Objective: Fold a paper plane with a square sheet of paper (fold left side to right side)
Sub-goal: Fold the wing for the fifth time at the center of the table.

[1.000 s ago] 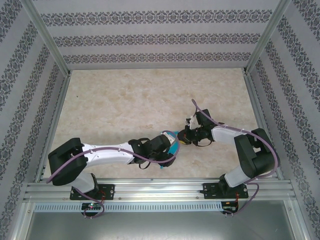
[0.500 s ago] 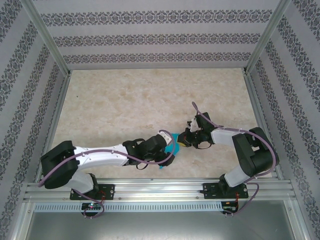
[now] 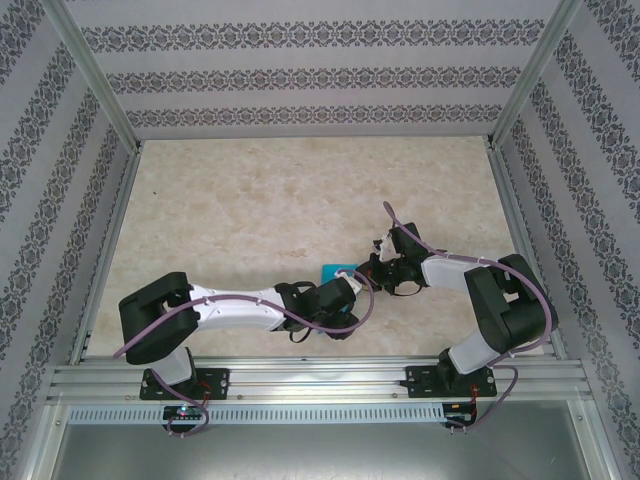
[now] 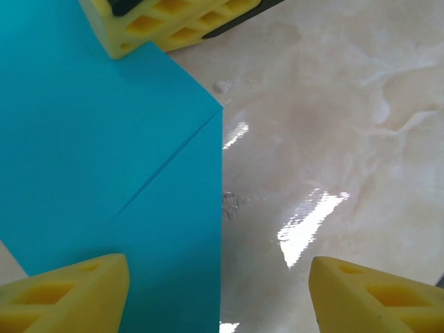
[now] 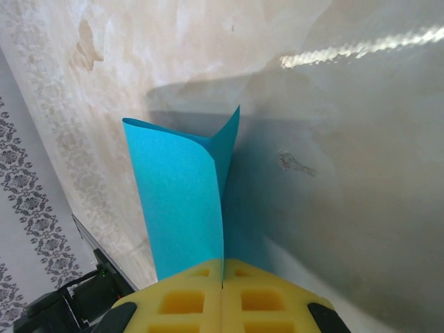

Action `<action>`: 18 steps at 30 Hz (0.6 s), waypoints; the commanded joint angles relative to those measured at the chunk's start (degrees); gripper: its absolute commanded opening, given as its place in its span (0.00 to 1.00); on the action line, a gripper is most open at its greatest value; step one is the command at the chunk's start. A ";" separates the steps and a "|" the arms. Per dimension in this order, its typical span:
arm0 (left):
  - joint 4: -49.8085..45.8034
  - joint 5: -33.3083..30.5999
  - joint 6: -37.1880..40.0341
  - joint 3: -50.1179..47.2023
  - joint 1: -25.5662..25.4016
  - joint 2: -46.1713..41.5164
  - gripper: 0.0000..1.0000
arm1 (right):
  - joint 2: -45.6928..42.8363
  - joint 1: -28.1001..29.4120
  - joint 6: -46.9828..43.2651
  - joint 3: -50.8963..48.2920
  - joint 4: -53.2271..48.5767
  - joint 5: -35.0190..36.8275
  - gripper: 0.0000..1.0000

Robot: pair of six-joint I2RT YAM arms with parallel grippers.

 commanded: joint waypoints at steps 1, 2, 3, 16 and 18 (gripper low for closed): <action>-4.28 -3.59 -0.23 1.54 -1.48 1.24 0.70 | 0.64 0.58 -0.18 1.48 0.31 0.45 0.00; -4.63 -4.25 -0.44 1.59 -1.69 1.43 0.70 | 0.70 0.58 -0.19 1.49 0.31 0.45 0.00; -5.04 -4.71 -0.63 1.59 -1.84 1.59 0.69 | 0.79 0.62 -0.23 1.57 0.20 0.45 0.00; -6.99 -7.06 -1.47 2.51 -3.37 4.32 0.61 | 1.91 0.75 -0.26 2.45 -0.09 0.36 0.00; -7.12 -7.71 -1.57 2.54 -3.38 4.25 0.60 | 2.00 0.85 -0.31 2.45 -0.07 0.44 0.00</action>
